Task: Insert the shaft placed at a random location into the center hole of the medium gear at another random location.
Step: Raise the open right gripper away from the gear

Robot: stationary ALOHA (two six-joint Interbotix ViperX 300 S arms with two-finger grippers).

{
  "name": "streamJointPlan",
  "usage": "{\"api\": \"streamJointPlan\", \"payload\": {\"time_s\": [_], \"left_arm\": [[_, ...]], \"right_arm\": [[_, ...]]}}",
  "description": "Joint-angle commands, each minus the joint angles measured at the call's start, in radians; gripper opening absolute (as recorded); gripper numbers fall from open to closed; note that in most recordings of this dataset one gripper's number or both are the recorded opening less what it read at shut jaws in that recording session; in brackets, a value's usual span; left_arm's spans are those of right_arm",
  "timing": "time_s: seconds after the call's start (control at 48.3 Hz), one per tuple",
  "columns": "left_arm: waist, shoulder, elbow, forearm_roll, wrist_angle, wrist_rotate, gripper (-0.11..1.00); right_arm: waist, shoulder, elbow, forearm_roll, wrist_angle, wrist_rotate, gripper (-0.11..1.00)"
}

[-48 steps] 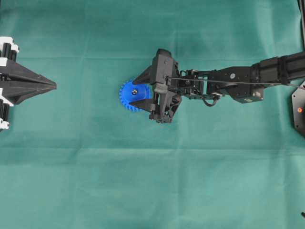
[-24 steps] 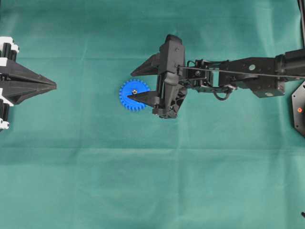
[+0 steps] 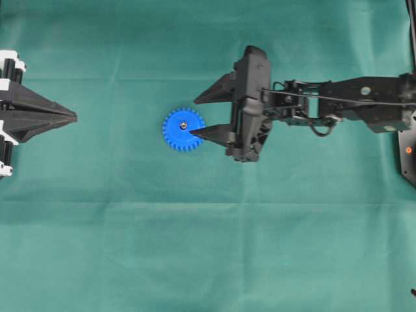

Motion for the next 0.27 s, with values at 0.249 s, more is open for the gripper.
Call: {"api": "streamJointPlan", "payload": {"time_s": [0.249], "left_arm": [[0.0, 0.008, -0.015, 0.002, -0.006, 0.0, 0.0]], "right_arm": [[0.0, -0.155, 0.118, 0.003, -0.008, 0.014, 0.77]]}}
